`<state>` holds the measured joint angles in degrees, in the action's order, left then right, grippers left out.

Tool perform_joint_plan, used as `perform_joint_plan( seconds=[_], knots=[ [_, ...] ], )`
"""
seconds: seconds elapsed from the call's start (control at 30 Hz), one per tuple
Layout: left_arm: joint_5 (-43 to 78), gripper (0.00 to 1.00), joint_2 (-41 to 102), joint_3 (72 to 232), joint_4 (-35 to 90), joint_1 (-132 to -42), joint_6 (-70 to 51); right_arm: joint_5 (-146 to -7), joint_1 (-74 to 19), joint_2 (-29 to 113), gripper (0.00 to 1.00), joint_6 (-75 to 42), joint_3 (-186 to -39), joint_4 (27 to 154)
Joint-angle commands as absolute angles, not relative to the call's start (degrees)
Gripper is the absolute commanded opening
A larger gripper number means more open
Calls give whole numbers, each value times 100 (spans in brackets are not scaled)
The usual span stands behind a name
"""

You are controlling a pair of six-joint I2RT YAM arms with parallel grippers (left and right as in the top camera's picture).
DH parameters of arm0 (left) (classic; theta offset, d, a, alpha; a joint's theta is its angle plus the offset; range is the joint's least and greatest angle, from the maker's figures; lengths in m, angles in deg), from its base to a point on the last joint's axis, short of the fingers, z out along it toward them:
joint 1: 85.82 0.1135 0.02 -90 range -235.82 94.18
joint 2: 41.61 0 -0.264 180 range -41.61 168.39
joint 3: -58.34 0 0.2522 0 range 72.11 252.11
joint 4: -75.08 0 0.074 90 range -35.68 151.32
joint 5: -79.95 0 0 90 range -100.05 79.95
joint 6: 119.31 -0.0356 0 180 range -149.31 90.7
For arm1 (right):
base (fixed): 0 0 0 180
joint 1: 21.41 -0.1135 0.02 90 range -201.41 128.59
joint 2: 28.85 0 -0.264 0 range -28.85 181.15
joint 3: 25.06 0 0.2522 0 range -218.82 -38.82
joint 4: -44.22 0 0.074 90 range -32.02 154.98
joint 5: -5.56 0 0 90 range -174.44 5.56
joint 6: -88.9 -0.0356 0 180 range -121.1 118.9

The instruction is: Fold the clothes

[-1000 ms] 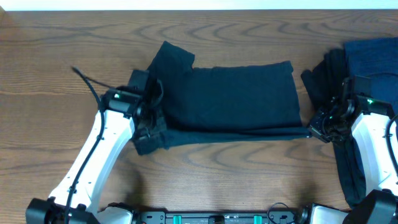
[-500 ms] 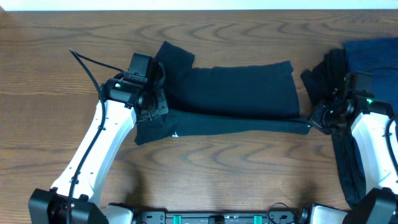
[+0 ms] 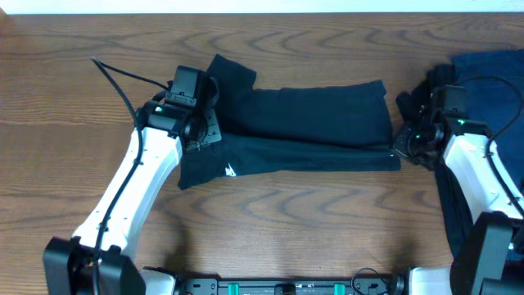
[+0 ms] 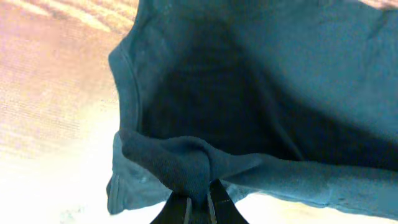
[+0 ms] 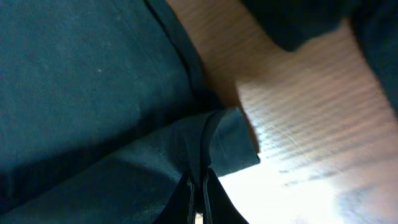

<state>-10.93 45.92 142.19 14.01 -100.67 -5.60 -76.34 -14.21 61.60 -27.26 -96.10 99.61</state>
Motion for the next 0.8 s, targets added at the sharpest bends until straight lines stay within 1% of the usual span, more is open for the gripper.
perform_joint_plan(
  seconds=[0.0, 0.27, 0.4, 0.43, 0.5, 0.53, 0.57, 0.6, 0.63, 0.67, 0.7, 0.77],
  knots=[
    [-1297, 6, 4948, 14234, 1569, -10074, -639, -7695, -1556, 6375, 4, -2787, -9682, 9810],
    [-1637, 6, 5750, 14234, 2103, -10074, -632, -7785, -1624, 6663, 4, -2787, -9682, 9187],
    [-1679, 6, 6065, 14234, 2260, -10067, -624, -7781, -1624, 6831, 8, -2787, -9682, 8861],
    [-1679, 6, 6115, 14234, 2293, -10061, -615, -7779, -1624, 6871, 12, -2787, -9682, 8752],
    [-1679, 6, 6137, 14234, 2321, -10061, -613, -7779, -1624, 6923, 29, -2787, -9682, 8584],
    [-1677, 6, 6135, 14236, 2332, -10061, -615, -7776, -1624, 6932, 41, -2785, -9682, 8496],
    [-1675, 15, 6128, 14241, 2339, -10063, -613, -7776, -1624, 6932, 50, -2785, -9682, 8396],
    [-1675, 31, 6126, 14241, 2363, -10061, -615, -7770, -1624, 6932, 57, -2782, -9682, 8289],
    [-1675, 41, 6126, 14241, 2398, -10061, -615, -7726, -1624, 6932, 64, -2732, -9682, 8155],
    [-1677, 50, 6124, 14247, 2444, -10061, -615, -7608, -1624, 6932, 68, -2549, -9682, 7952],
    [-1677, 57, 6120, 14269, 2465, -10056, -615, -7466, -1624, 6932, 72, -2376, -9682, 7779],
    [-1670, 59, 6072, 14365, 2463, -10021, -615, -7136, -1615, 6921, 77, -2057, -9693, 7465]
  ],
)
